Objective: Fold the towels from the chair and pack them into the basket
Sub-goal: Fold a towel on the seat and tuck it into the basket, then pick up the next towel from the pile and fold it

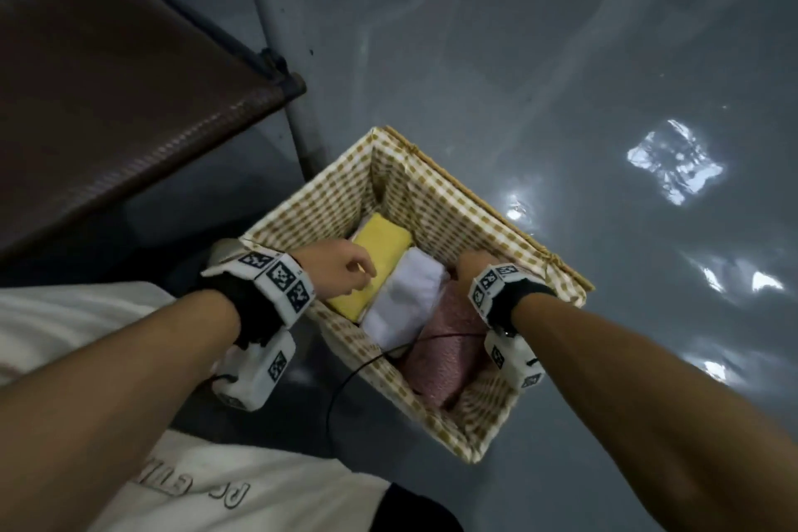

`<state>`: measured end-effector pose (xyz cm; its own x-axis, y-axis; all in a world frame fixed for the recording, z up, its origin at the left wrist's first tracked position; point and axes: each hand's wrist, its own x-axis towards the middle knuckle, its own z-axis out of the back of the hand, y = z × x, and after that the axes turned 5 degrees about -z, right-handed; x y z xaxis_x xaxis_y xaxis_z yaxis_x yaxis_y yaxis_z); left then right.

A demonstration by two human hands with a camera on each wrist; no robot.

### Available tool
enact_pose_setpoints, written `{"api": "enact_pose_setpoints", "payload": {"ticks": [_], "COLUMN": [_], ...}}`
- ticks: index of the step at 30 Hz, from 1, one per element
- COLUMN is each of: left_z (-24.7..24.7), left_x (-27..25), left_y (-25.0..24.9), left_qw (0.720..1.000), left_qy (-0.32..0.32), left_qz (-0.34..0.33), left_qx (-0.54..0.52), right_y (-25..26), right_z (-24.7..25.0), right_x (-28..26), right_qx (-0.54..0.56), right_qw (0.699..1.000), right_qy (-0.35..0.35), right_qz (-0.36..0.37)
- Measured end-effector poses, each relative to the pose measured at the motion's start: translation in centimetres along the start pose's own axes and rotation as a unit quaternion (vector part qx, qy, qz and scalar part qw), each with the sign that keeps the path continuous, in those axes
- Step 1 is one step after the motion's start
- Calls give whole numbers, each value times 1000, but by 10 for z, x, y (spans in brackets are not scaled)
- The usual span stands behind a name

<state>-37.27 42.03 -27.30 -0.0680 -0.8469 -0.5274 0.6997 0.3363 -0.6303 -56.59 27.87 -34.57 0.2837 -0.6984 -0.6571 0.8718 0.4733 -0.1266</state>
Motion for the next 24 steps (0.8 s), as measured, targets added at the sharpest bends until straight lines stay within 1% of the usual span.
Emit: {"api": "enact_pose_setpoints", "payload": {"ticks": [1, 3, 6, 9, 11, 14, 16, 18, 21, 24], "left_z": [12, 39, 85, 136, 167, 201, 215, 222, 220, 208], "left_x": [-10, -31, -72, -123, -162, -225, -267, -306, -361, -407], "left_y": [0, 0, -2, -3, -2, 6, 20, 40, 82, 134], "left_qw": [999, 993, 973, 947, 927, 884, 856, 832, 794, 761], "left_qy": [-38, -114, -209, -306, -361, -449, -498, -534, -579, -614], "left_qz": [-3, -6, -15, -22, -26, -21, -14, 3, 41, 84], "left_qx": [-15, -39, -100, -96, -101, -129, -140, -150, -179, -192], "right_y": [6, 21, 56, 101, 138, 204, 252, 301, 372, 440], "right_z": [11, 38, 94, 160, 201, 250, 271, 285, 298, 299], "right_x": [-3, -16, -44, -81, -105, -144, -170, -194, -226, -251], "right_qx": [-4, -4, 19, 43, 68, 94, 98, 76, 32, -20], "right_qw": [1000, 998, 986, 955, 934, 893, 871, 851, 827, 805], "right_qy": [-11, -26, -69, -138, -161, -213, -220, -225, -220, -220], "right_qz": [13, 64, 153, 260, 311, 384, 428, 469, 517, 551]}}
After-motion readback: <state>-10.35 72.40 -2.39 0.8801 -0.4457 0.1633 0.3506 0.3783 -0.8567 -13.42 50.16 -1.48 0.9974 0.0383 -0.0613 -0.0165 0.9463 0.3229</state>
